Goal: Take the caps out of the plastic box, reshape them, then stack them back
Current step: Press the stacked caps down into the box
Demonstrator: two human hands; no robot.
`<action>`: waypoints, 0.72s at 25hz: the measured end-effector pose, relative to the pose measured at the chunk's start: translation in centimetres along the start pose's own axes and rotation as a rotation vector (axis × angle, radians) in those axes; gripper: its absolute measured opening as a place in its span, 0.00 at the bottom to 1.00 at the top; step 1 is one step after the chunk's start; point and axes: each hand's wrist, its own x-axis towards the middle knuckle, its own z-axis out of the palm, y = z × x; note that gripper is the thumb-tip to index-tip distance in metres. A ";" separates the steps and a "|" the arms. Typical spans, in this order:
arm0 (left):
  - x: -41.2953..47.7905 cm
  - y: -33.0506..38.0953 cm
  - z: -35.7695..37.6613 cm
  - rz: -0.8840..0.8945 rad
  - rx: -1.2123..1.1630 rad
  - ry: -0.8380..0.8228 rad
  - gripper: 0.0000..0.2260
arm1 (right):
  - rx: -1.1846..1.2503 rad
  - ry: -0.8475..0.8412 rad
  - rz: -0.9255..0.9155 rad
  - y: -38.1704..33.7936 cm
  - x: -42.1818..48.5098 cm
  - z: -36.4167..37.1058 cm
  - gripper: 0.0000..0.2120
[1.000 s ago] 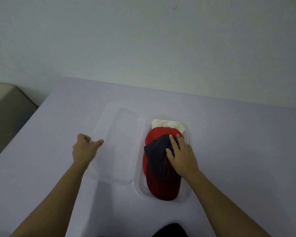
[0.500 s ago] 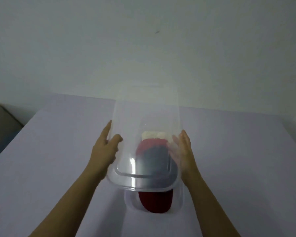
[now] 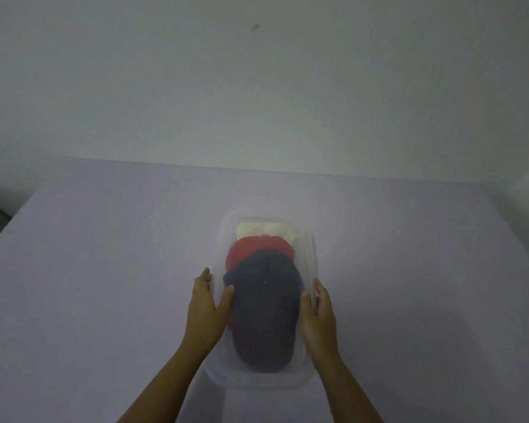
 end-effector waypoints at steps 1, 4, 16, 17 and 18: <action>0.1 0.0 0.2 0.046 -0.005 -0.003 0.32 | 0.009 -0.007 0.013 -0.2 0.2 0.1 0.23; 0.8 -0.5 0.7 0.121 0.118 -0.060 0.30 | -0.036 -0.037 0.007 -0.5 0.9 0.0 0.25; 2.0 -0.3 1.7 0.133 0.386 0.015 0.25 | -0.020 -0.112 0.059 -0.4 2.3 0.3 0.26; 2.2 -0.1 1.6 0.133 0.400 0.016 0.25 | -0.003 -0.116 0.064 -0.5 2.4 0.3 0.27; 2.3 0.0 1.5 0.129 0.411 0.012 0.25 | 0.000 -0.117 0.067 -0.4 2.4 0.2 0.29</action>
